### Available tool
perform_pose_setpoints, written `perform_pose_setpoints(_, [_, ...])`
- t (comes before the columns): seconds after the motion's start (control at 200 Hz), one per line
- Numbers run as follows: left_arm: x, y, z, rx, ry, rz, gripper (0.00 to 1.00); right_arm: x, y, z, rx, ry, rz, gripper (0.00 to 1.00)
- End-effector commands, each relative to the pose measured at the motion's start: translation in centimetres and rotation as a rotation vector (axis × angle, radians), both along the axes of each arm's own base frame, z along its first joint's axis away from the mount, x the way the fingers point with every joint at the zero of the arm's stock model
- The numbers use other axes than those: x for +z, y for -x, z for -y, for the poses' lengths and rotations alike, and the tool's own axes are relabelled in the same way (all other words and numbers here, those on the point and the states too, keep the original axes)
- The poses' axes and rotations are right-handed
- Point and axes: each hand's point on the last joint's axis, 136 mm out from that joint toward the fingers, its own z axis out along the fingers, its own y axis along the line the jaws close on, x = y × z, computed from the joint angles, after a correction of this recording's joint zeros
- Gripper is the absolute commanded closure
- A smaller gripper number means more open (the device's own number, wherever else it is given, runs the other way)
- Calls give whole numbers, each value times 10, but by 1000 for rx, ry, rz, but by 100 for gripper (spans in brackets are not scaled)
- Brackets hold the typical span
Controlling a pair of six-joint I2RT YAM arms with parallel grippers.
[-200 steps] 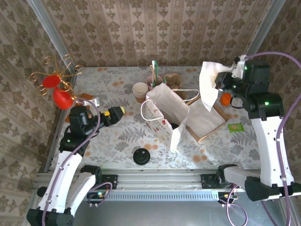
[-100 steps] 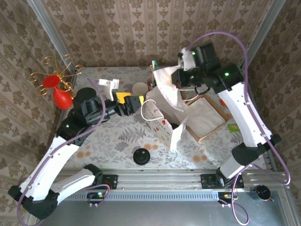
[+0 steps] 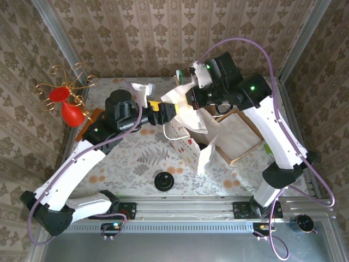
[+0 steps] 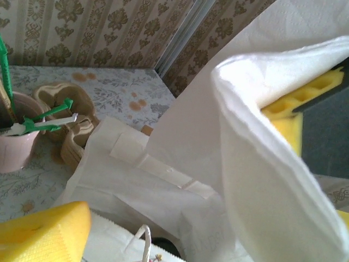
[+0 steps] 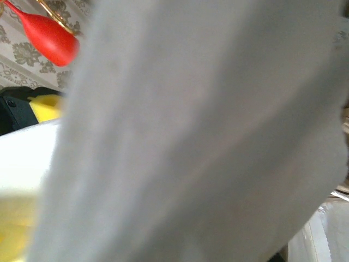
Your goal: Pack the takeout coffee
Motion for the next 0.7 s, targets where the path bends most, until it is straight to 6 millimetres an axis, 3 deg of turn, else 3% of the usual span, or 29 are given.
perform_pose_setpoints(0.0, [36, 4, 8, -37, 76, 70, 19, -9, -3, -1, 1, 59, -1, 98])
perform_pose_setpoints(0.25, [33, 2, 19, -67, 113, 52, 44, -9, -3, -11, 20, 39, -4, 98])
perform_pose_setpoints(0.325, [34, 2, 22, -84, 123, 55, 63, -9, -2, -15, 31, 29, -8, 98])
perform_pose_setpoints(0.465, [32, -2, 21, -114, 139, 41, 88, -3, 2, -18, 58, 7, -2, 97])
perform_pose_setpoints(0.55, [39, -4, 16, -134, 186, 45, 94, 2, 6, -19, 83, -11, -1, 87])
perform_pose_setpoints(0.625, [47, -5, 10, -151, 215, 51, 95, 6, 10, -16, 95, -23, -4, 65])
perform_pose_setpoints(0.695, [54, -6, 2, -160, 233, 58, 96, 10, 13, -6, 95, -35, -5, 53])
